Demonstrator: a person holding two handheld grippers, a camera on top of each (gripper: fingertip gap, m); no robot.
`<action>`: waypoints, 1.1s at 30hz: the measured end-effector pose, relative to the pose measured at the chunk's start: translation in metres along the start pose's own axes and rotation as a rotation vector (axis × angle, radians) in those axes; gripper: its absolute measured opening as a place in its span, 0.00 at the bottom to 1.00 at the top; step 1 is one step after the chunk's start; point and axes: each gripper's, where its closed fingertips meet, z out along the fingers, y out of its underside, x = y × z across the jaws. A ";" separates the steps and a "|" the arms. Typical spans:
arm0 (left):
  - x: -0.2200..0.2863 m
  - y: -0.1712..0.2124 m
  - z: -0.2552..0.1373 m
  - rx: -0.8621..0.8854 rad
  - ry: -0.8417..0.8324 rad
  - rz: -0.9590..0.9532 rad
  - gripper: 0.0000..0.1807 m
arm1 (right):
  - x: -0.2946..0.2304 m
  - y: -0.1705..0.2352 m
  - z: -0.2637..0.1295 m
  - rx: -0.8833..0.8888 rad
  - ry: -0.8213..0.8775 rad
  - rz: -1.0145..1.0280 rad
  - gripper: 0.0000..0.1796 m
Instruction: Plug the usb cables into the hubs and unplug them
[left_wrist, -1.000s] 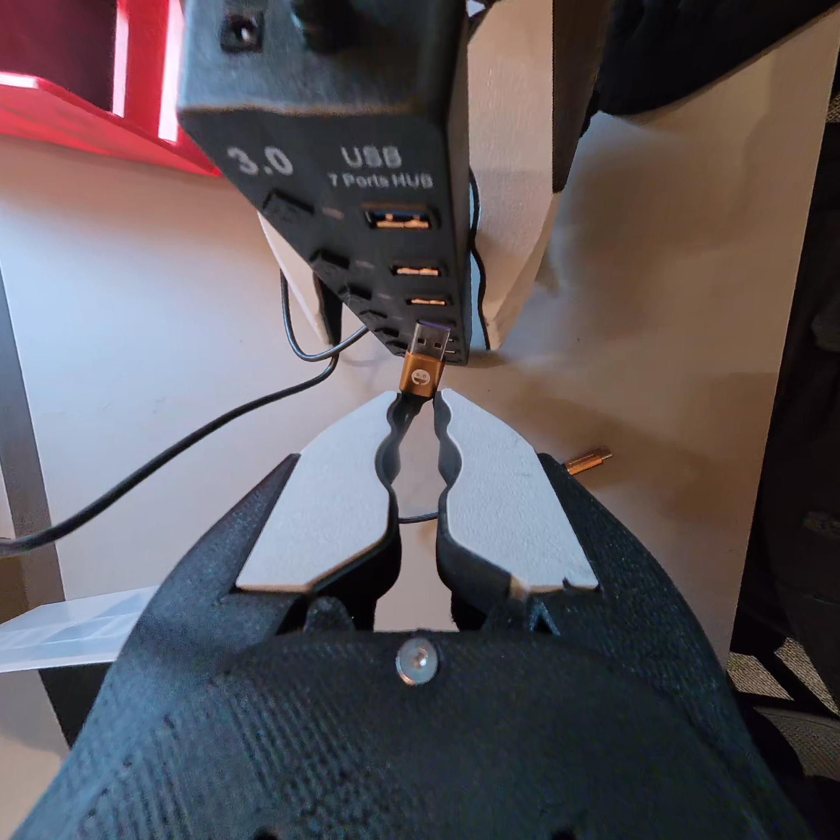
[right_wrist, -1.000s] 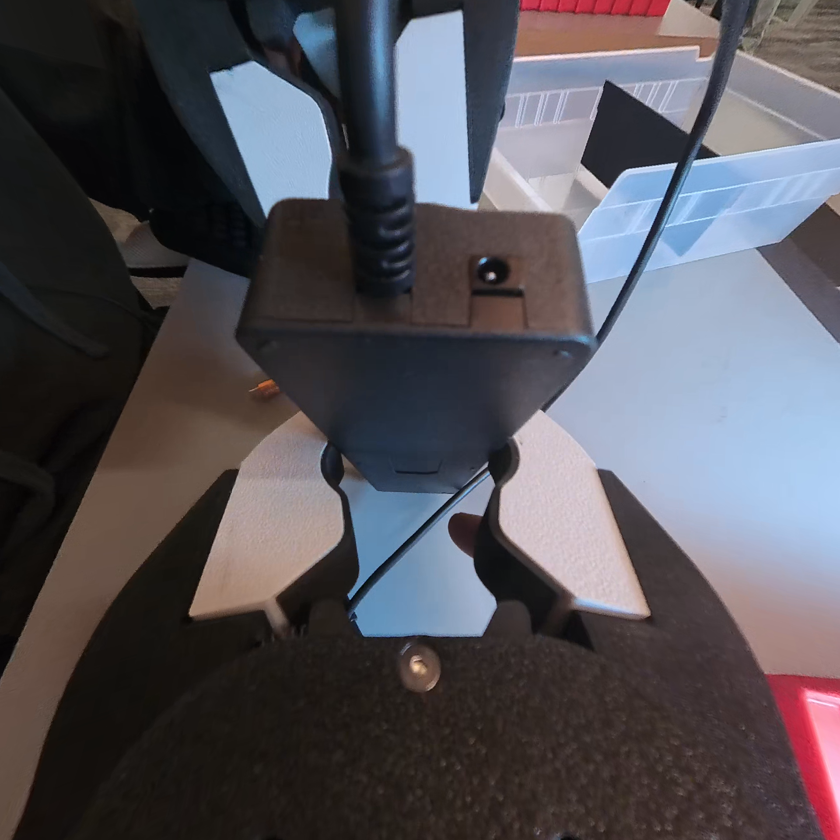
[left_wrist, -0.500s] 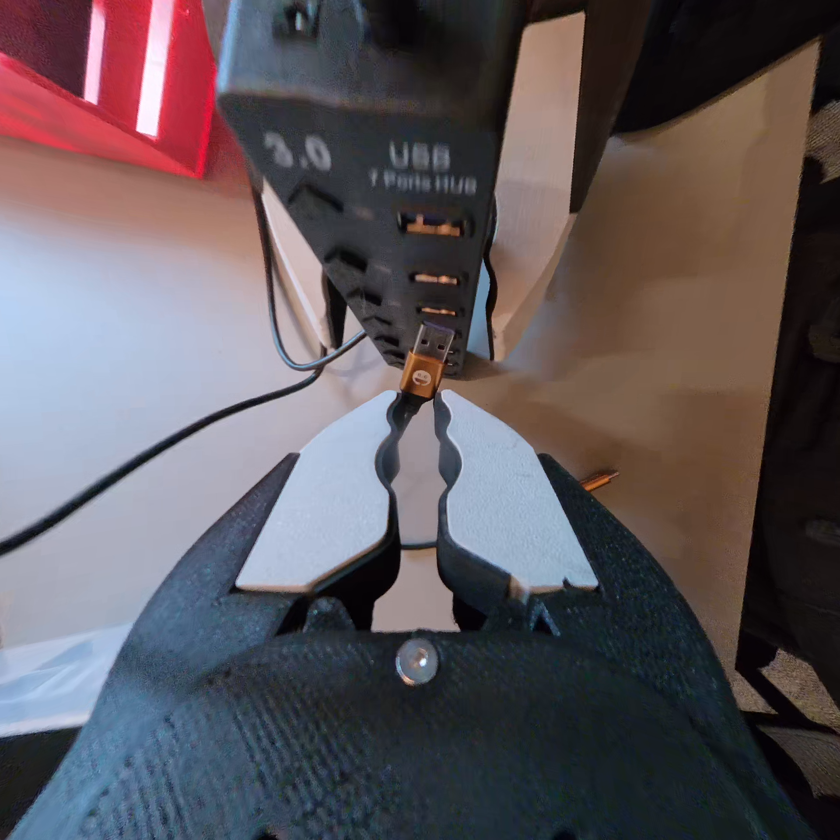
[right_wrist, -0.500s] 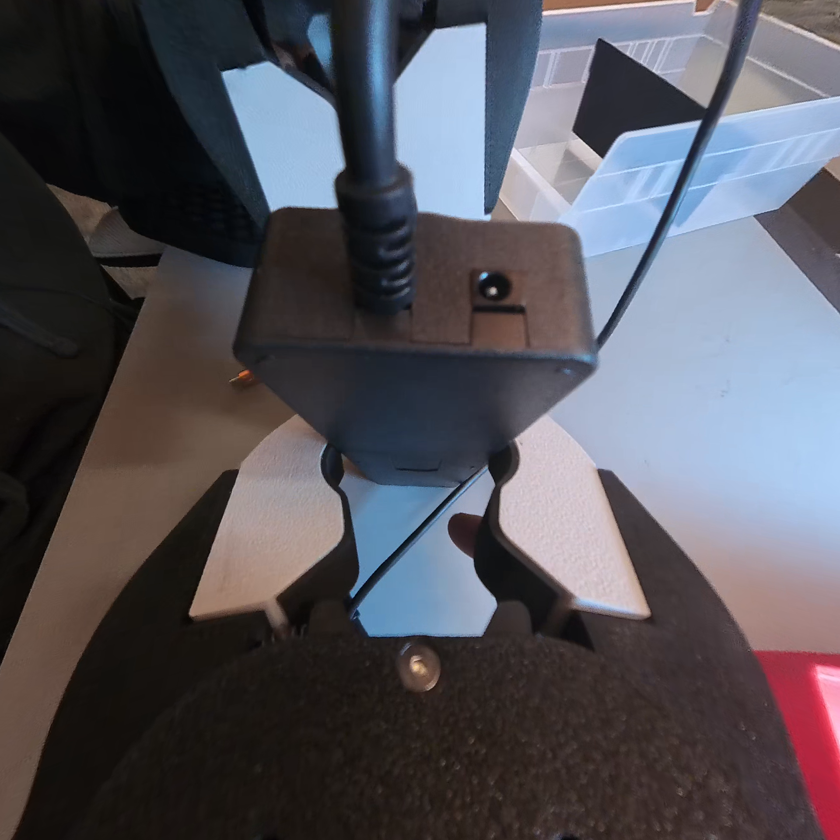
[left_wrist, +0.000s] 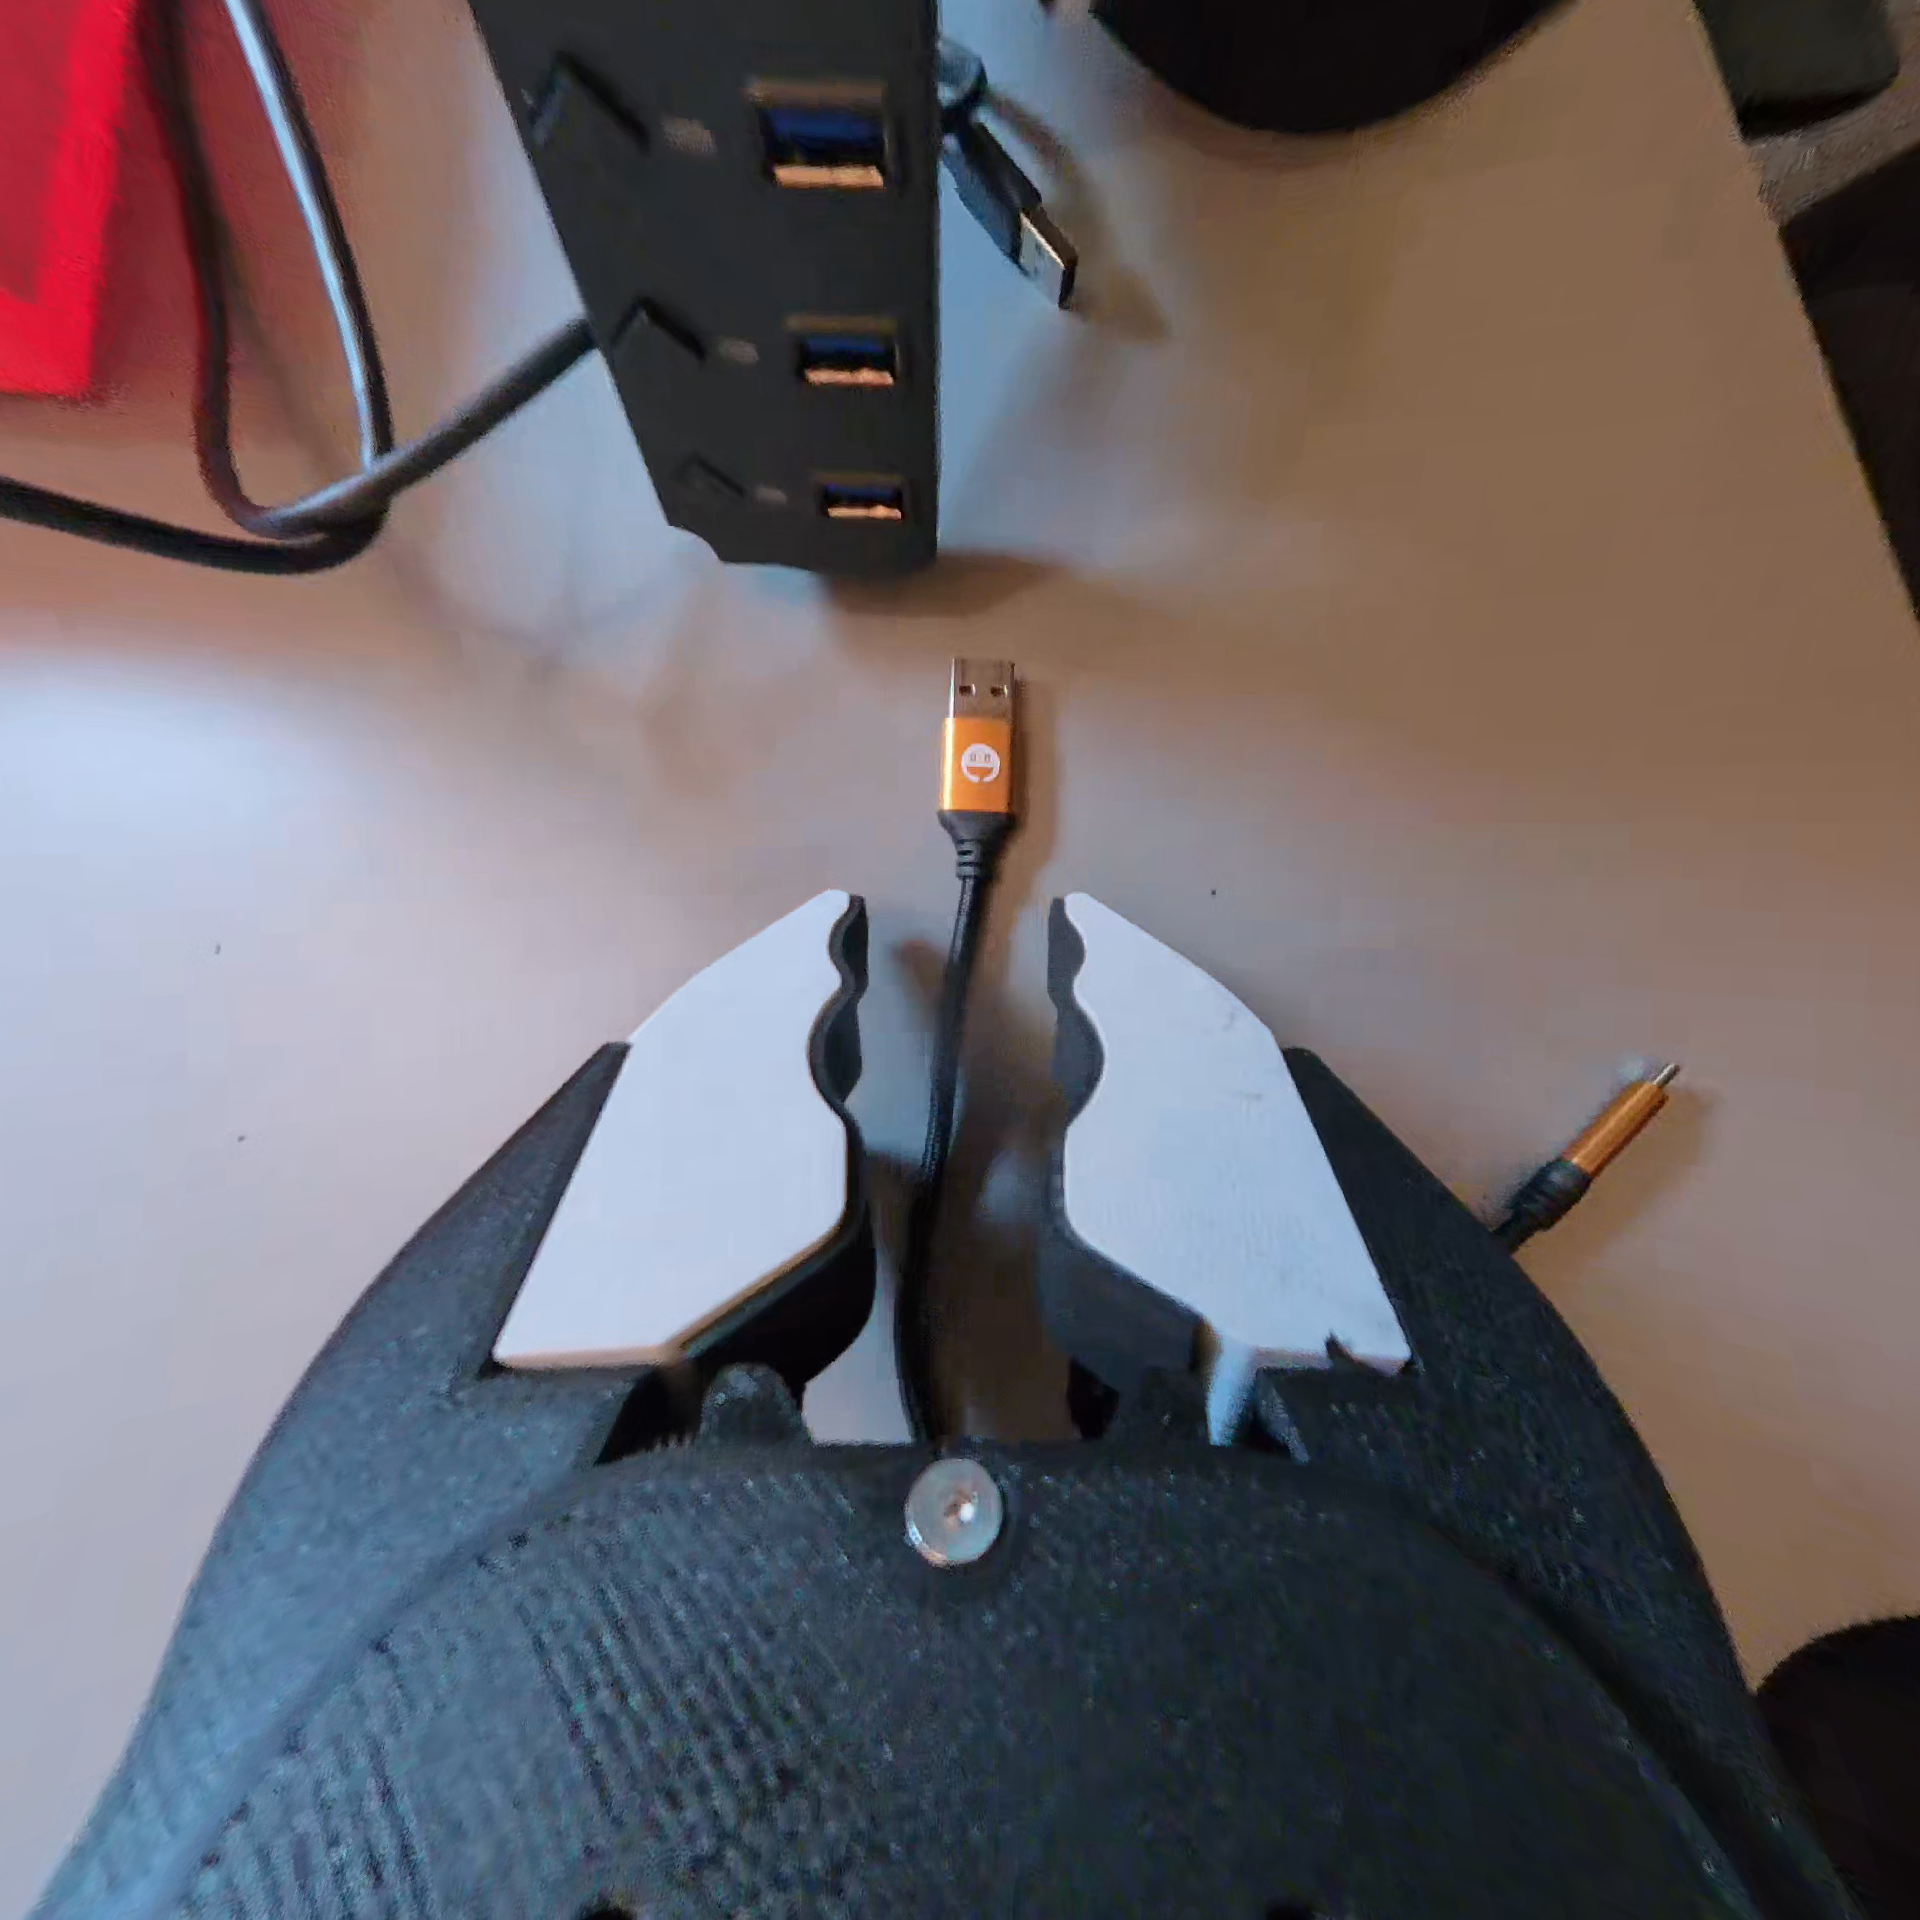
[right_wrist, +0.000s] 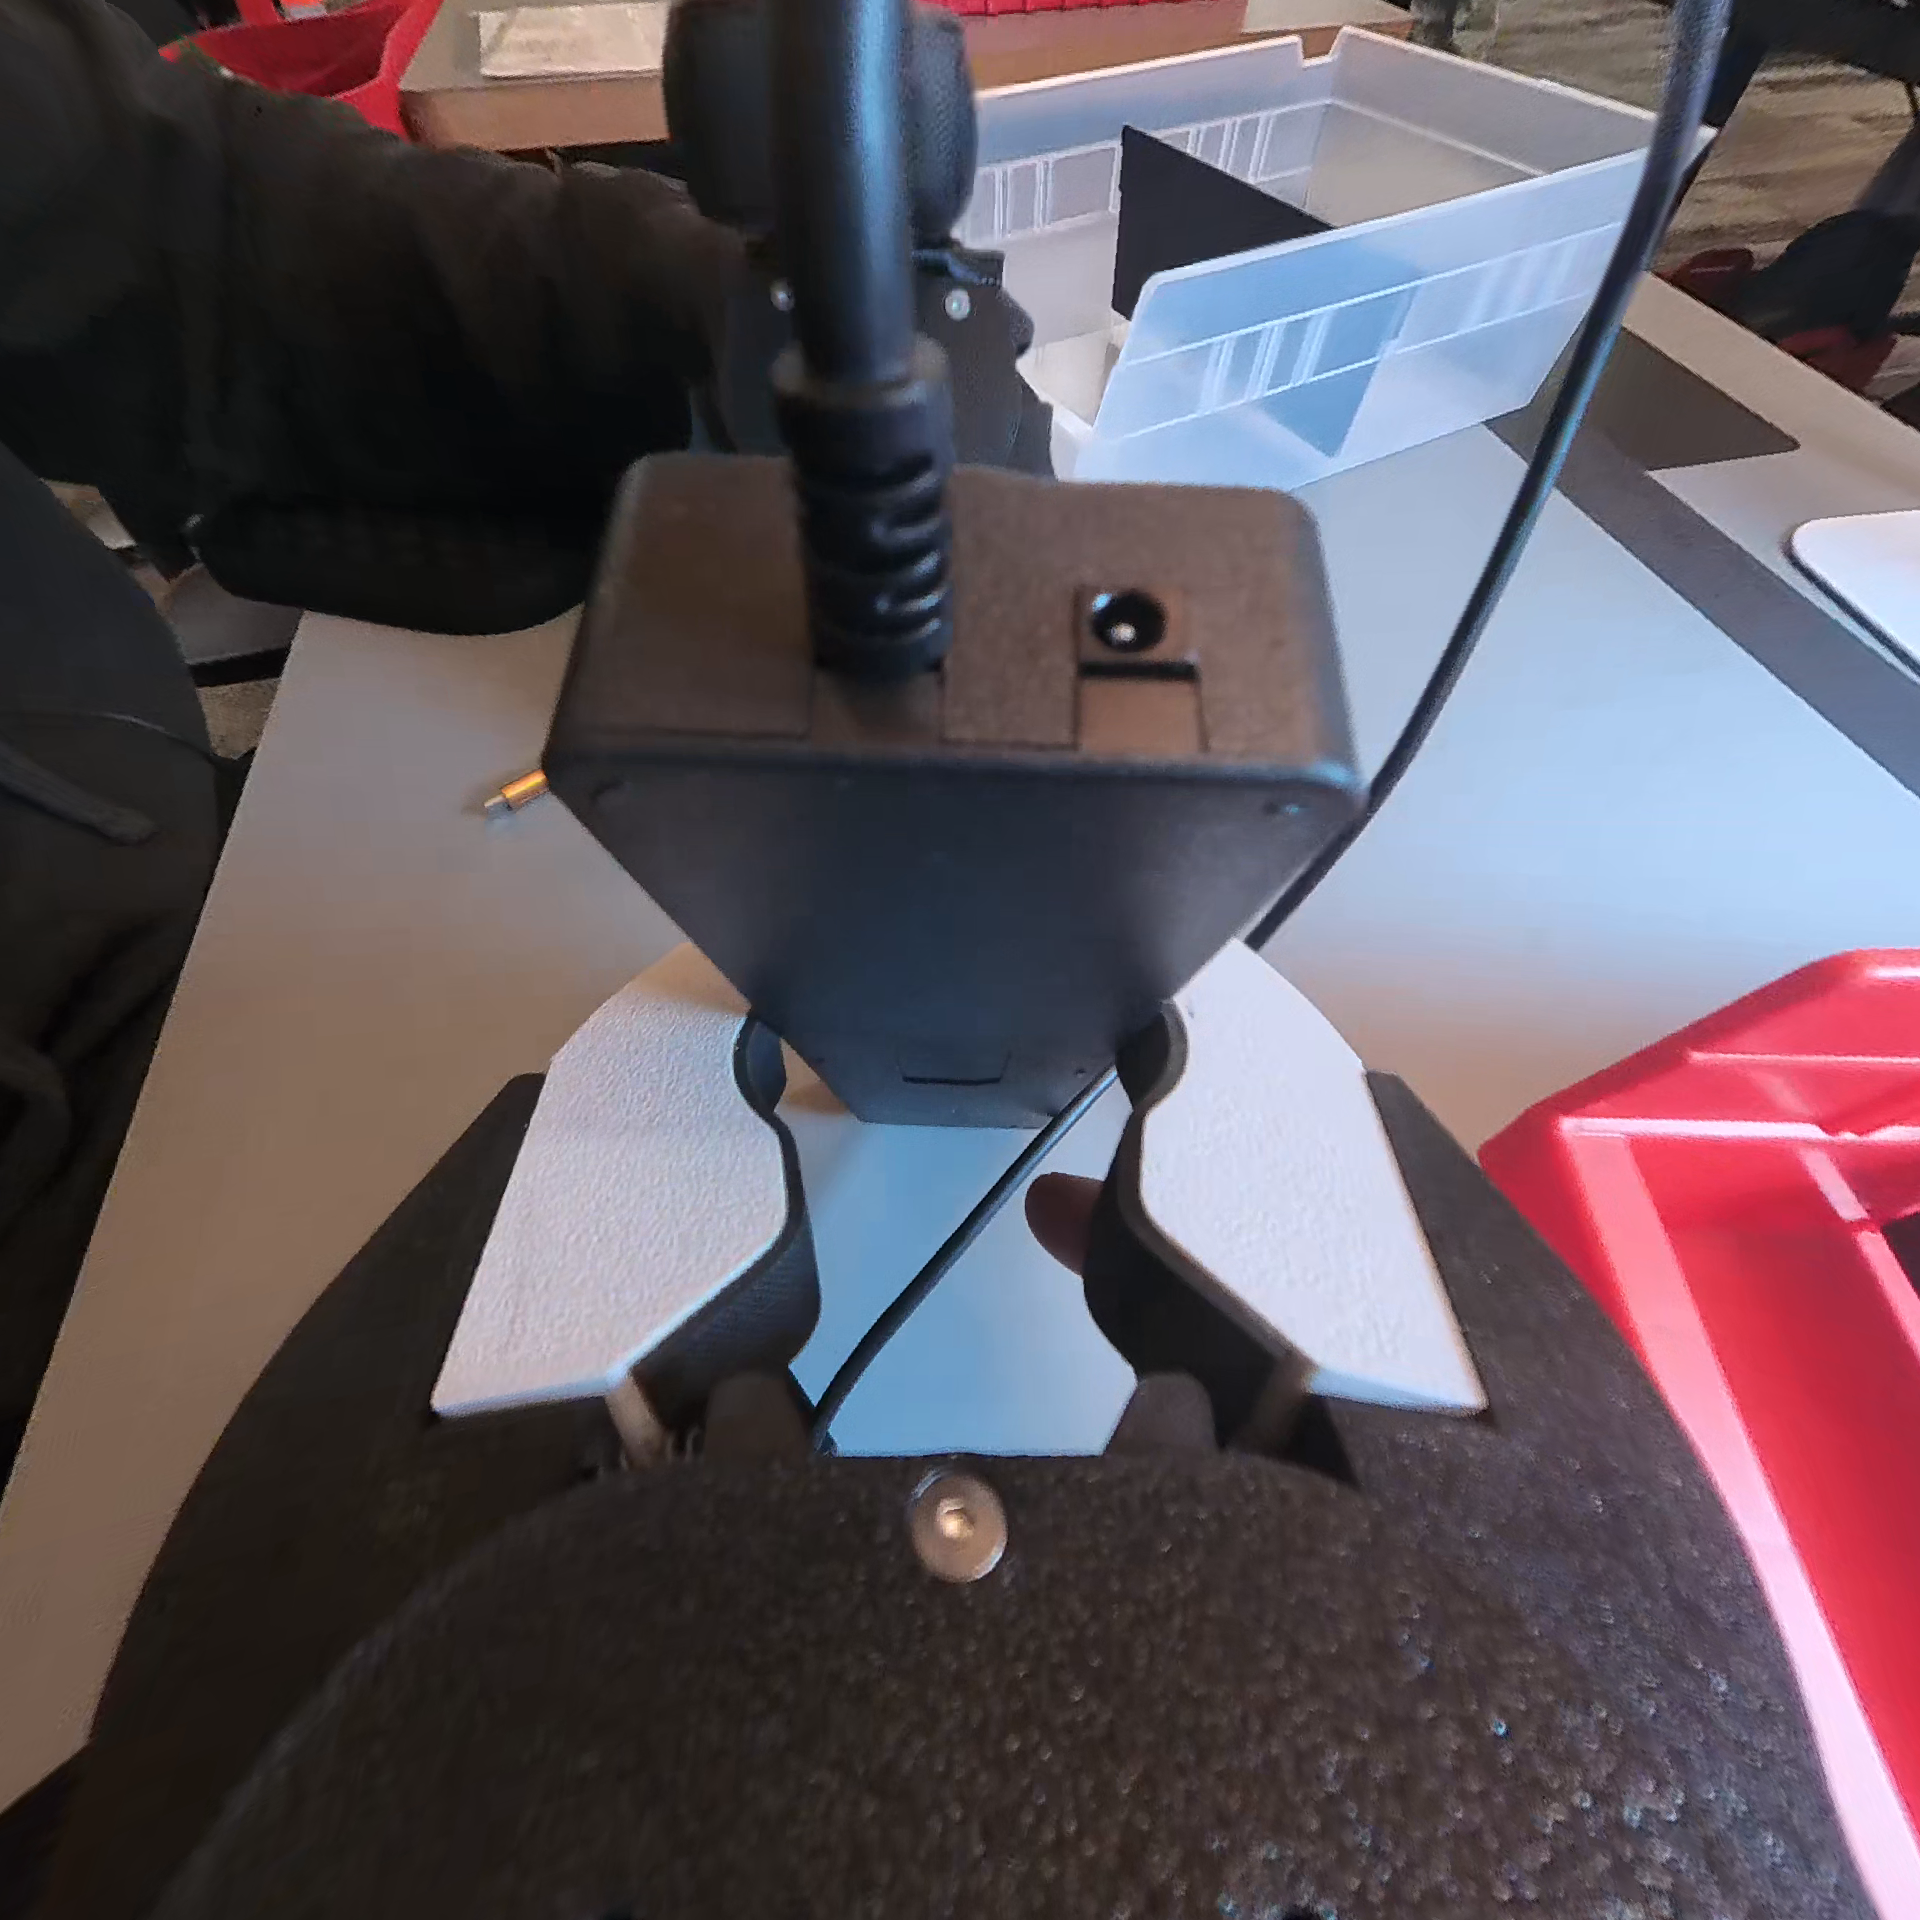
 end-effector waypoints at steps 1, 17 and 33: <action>0.000 0.002 0.002 -0.005 -0.004 0.026 0.20 | 0.000 0.000 -0.001 0.003 0.001 0.001 0.35; -0.003 -0.009 0.014 0.070 -0.127 0.067 0.05 | 0.003 0.000 -0.005 0.041 -0.002 0.028 0.36; 0.014 -0.089 -0.066 0.170 -0.114 -0.175 0.04 | -0.030 -0.014 0.006 0.069 -0.106 -0.077 0.35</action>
